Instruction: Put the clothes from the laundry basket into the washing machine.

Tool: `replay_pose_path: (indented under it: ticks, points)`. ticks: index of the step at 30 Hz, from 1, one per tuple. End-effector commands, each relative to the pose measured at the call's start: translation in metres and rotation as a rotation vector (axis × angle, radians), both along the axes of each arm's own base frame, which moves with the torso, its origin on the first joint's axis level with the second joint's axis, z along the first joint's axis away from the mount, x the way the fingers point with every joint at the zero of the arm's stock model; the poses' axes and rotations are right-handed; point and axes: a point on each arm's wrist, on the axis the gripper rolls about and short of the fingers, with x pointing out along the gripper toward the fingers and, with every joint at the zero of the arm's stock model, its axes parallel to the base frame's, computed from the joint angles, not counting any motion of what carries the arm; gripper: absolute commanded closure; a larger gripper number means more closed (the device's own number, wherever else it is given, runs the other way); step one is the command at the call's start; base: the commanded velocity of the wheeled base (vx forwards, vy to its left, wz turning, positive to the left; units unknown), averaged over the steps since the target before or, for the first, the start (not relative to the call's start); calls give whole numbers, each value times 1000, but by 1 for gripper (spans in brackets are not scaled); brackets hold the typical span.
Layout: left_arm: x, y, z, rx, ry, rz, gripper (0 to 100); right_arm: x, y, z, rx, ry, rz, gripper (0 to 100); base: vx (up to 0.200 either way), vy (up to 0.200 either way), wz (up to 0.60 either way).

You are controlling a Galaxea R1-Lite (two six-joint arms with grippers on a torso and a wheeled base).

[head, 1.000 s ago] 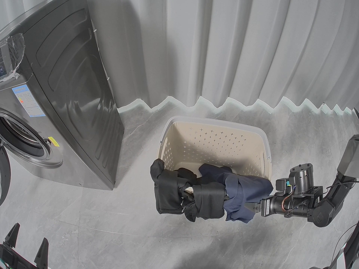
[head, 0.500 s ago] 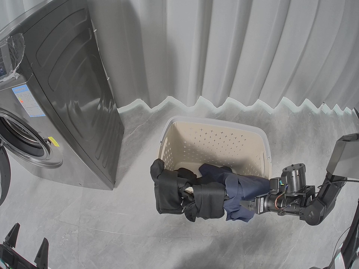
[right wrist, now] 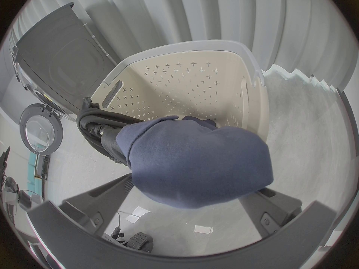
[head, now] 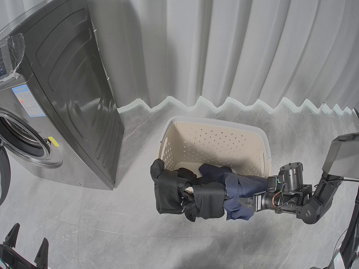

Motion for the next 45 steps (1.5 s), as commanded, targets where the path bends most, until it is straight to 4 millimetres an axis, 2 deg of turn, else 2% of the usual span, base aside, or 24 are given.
replay_pose_path:
  ticks: [1, 14, 22, 32, 41, 42, 44, 45]
  points:
    - [0, 0, -5, 0, 6, 0, 0, 0, 0, 1, 3, -6, 1, 100, 0, 0, 0]
    - [0, 0, -5, 0, 6, 0, 0, -5, -1, 6, 4, -14, 4, 100, 0, 0, 0]
    - [0, 0, -5, 0, 6, 0, 0, -29, -4, 50, 47, -139, 33, 100, 0, 0, 0]
    - [0, 0, -5, 0, 6, 0, 0, -62, -8, 79, 74, -226, 64, 100, 0, 0, 0]
    - [0, 0, -5, 0, 6, 2, 0, -78, -12, 120, 99, -408, 99, 100, 0, 0, 0]
    - [0, 0, -5, 0, 6, 2, 0, -78, -13, 131, 105, -449, 96, 100, 0, 0, 0]
    - [0, 0, -5, -2, 6, 2, 0, -78, -13, 138, 116, -474, 95, 100, 0, 0, 0]
    - [0, 0, -5, -2, 6, 2, 0, -82, -15, 148, 132, -514, 93, 100, 0, 0, 0]
